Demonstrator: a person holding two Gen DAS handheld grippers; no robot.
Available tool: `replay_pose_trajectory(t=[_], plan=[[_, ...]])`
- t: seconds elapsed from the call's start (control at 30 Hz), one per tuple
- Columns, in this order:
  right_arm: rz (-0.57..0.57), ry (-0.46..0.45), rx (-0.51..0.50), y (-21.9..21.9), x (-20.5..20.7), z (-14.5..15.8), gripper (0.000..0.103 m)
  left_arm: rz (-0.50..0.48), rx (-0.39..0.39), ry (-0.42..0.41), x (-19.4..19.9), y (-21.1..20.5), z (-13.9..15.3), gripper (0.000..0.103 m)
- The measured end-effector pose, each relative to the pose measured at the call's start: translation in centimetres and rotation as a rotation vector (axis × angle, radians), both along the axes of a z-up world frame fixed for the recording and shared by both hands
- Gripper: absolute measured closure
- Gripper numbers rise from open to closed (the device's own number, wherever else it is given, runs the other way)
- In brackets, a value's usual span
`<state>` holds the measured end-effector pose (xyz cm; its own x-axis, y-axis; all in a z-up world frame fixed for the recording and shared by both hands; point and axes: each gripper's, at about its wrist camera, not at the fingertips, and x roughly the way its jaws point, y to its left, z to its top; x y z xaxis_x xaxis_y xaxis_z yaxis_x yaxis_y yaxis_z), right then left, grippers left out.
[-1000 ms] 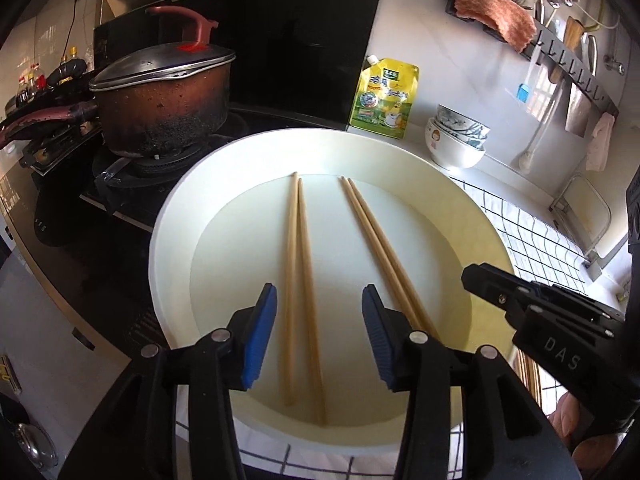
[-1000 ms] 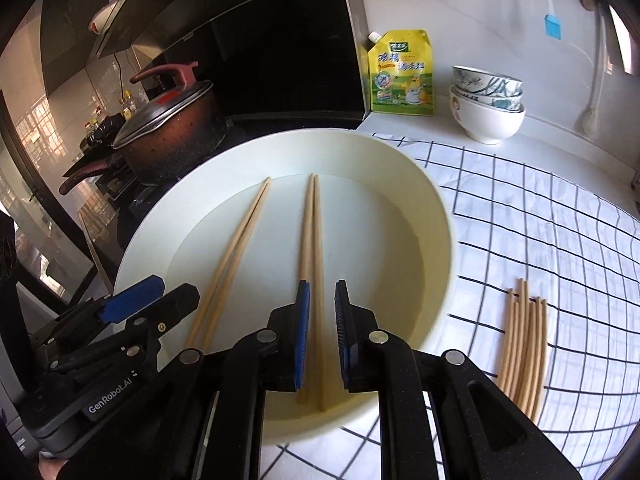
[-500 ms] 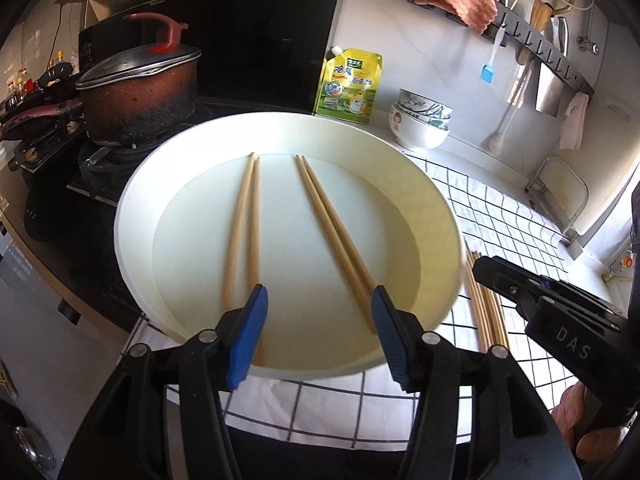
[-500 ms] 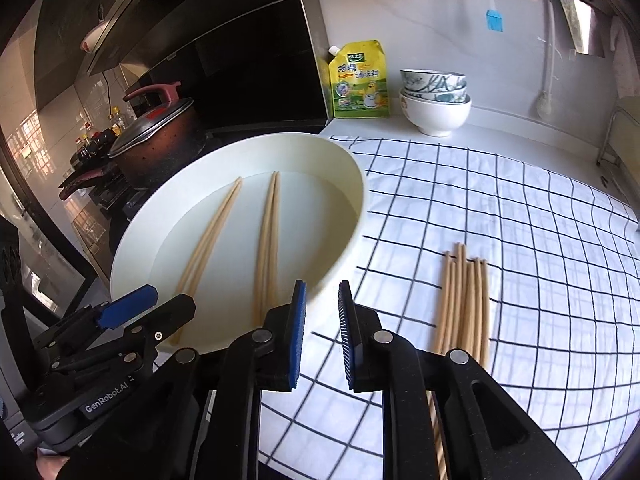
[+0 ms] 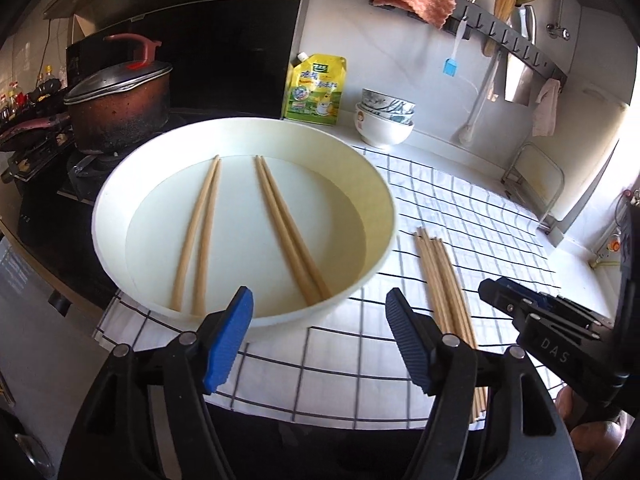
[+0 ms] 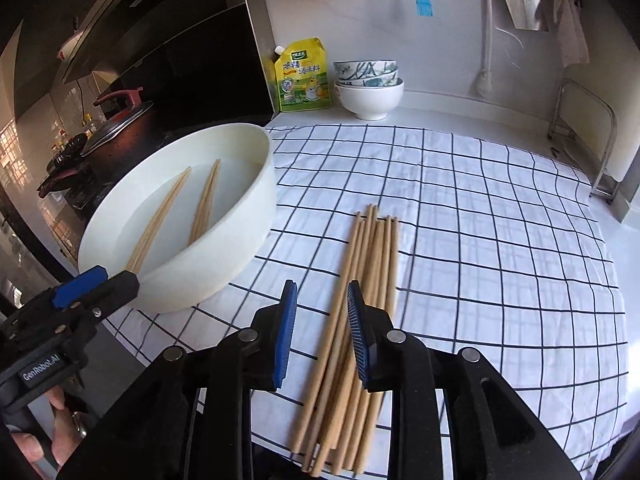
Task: Organize utensils
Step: 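Move both open tools back toward the remaining chopsticks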
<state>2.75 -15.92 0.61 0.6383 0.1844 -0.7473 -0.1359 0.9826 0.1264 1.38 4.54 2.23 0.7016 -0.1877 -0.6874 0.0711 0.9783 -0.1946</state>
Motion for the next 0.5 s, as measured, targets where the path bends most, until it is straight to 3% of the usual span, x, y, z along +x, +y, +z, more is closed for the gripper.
replay_pose_trajectory(t=[0.23, 0.5], plan=[[-0.050, 0.003, -0.007, -3.4, -1.5, -0.6, 0.075, -0.050, -0.009, -0.038, -1.6, -2.6, 1.1, 0.034], [-0.046, 0.010, -0.021, -4.9, -2.4, -1.9, 0.072, -0.108, 0.039, -0.013, -2.2, -6.2, -0.4, 0.028]])
